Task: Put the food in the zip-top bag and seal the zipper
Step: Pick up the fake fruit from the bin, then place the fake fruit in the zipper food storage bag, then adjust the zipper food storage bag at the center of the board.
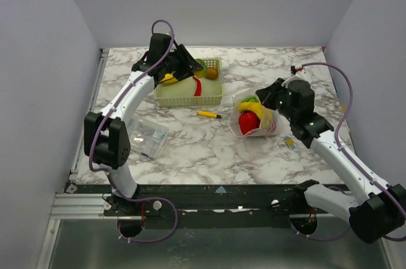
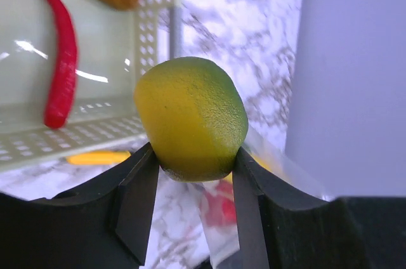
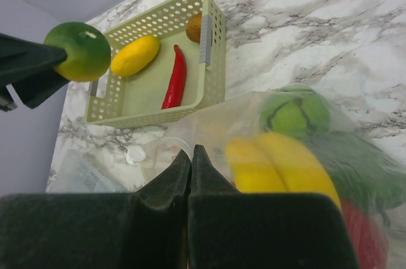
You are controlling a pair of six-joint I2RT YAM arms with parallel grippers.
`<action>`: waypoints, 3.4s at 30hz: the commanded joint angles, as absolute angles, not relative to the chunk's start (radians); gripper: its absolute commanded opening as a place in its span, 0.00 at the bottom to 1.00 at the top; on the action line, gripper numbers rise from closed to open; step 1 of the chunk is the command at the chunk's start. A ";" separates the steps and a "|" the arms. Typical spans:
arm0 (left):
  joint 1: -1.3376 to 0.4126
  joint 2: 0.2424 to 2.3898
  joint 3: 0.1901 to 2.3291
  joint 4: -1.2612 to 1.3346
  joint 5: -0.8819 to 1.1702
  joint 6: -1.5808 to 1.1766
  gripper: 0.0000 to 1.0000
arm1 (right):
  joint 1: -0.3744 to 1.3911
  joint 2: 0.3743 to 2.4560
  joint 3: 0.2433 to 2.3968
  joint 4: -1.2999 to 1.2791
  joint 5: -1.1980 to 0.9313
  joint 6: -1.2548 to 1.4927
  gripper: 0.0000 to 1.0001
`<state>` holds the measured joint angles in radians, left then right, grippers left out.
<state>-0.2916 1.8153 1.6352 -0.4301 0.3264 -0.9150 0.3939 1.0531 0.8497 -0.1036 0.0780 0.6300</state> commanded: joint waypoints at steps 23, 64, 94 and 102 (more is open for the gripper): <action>-0.759 1.366 1.222 -0.173 0.441 -0.584 0.01 | 0.400 0.969 0.830 -0.057 0.036 0.721 0.01; -0.816 1.366 1.242 -0.436 0.331 -0.525 0.61 | 0.400 0.950 0.834 -0.091 0.054 0.696 0.01; -0.814 1.574 1.177 -0.243 0.419 -0.659 0.29 | 0.399 0.941 0.815 -0.086 0.047 0.703 0.01; -0.814 1.622 1.183 -0.226 0.422 -0.656 0.19 | 0.399 0.939 0.817 -0.090 0.035 0.708 0.00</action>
